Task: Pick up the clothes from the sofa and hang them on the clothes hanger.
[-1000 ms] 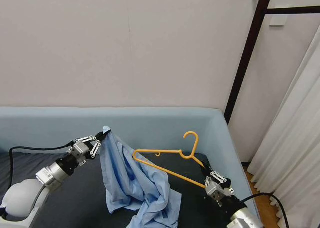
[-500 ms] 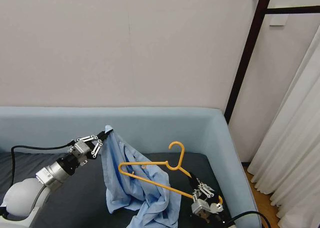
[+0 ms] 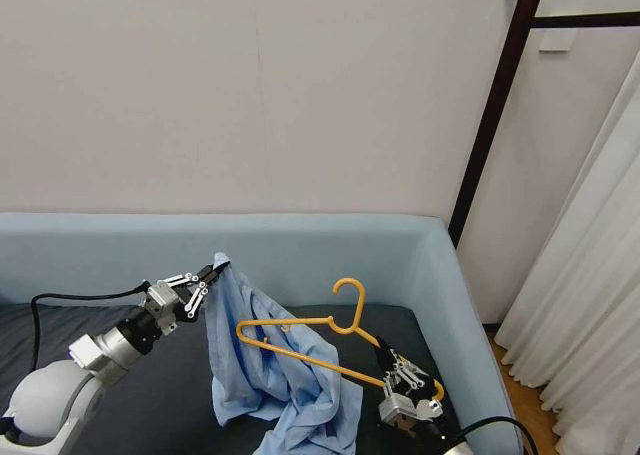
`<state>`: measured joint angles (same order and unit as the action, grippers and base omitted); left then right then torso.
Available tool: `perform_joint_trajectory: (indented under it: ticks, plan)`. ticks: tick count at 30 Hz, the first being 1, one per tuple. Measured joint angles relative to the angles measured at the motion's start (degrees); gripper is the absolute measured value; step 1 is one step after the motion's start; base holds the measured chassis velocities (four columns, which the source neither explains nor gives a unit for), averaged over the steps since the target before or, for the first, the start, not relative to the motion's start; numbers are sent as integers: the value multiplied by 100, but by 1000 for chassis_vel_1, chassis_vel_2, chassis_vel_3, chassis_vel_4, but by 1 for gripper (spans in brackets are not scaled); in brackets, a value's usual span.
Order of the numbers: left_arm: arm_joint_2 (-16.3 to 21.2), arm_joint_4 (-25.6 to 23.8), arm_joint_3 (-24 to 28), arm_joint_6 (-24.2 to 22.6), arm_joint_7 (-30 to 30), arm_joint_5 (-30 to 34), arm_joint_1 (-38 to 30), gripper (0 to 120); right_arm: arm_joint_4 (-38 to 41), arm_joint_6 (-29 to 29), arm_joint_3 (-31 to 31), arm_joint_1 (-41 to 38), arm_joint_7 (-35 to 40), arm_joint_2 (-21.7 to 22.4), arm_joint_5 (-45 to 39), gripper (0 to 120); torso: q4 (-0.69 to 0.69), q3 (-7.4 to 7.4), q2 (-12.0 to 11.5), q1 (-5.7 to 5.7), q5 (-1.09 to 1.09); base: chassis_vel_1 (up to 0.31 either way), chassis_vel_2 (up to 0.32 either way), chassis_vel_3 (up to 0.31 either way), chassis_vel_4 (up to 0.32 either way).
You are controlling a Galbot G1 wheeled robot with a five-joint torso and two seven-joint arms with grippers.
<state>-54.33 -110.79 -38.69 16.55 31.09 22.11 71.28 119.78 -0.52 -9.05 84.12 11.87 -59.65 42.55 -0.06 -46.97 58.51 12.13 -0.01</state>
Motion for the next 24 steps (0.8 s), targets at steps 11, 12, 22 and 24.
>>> perform_joint_trajectory:
  ticks: [11,12,22,24]
  plan:
    - [-517,-489,210,124,167,-357,350,0,-313,-278,426,-438,122,-207,-56,5,0,0,0,0,1,0,0,0,0]
    - [-572,-540,259,155,187,-406,404,0,-331,-322,476,-501,125,-207,-106,5,0,0,0,0,1,0,0,0,0]
    - [-1116,-621,631,465,281,-974,700,0,-416,-680,576,-1015,102,-50,-598,5,0,0,0,0,1,0,0,0,0]
    - [-1229,-575,643,557,281,-1140,699,0,-401,-727,491,-1062,82,16,-661,5,0,0,0,0,1,0,0,0,0]
